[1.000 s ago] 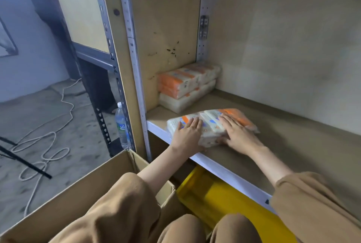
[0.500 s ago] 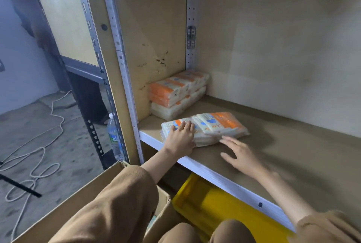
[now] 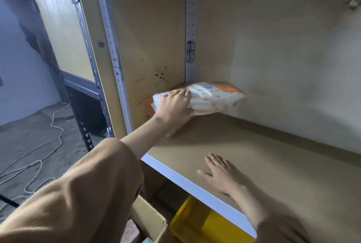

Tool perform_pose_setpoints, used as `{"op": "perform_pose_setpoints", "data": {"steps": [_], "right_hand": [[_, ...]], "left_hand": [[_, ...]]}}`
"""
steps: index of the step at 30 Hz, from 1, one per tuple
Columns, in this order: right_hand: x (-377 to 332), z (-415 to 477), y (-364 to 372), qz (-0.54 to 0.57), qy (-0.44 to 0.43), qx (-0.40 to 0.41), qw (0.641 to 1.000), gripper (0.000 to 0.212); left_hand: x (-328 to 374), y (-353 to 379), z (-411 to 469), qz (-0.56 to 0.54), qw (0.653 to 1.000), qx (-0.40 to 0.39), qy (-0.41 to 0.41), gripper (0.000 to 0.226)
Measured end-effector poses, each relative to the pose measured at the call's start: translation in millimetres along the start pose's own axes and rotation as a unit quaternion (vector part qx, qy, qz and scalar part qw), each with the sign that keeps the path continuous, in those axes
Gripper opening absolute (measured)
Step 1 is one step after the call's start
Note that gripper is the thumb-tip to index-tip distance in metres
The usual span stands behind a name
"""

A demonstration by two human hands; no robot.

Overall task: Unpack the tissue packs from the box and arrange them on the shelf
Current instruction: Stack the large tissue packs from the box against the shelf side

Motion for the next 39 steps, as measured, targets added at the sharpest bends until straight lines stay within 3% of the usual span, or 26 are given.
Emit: {"op": "perform_pose_setpoints", "data": {"steps": [9, 19, 24, 33, 39], "right_hand": [[-14, 57, -11, 0.008, 0.029, 0.026, 0.999, 0.072], [-10, 62, -7, 0.020, 0.024, 0.048, 0.998, 0.077], [-9, 63, -8, 0.023, 0.031, 0.062, 0.997, 0.117], [-9, 65, -9, 0.031, 0.032, 0.070, 0.997, 0.118], [-9, 65, -8, 0.032, 0.033, 0.061, 0.997, 0.117]], "left_hand": [[-28, -58, 61, 0.056, 0.993, 0.080, -0.064, 0.035], [-48, 12, 96, 0.160, 0.981, -0.005, -0.108, 0.035], [-70, 56, 99, 0.160, 0.971, -0.063, -0.167, 0.047], [-71, 84, 124, 0.145, 0.980, -0.064, -0.122, 0.066], [-75, 91, 129, 0.143, 0.973, -0.109, -0.144, 0.072]]}}
Point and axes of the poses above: each hand's wrist, its own z-axis towards the middle knuckle, its own y-axis out of the palm, x = y × z, the point moved 8 cm from there along z, towards the middle knuckle, and after that the axes turned 10 degrees about -z, right-handed, at the moved point
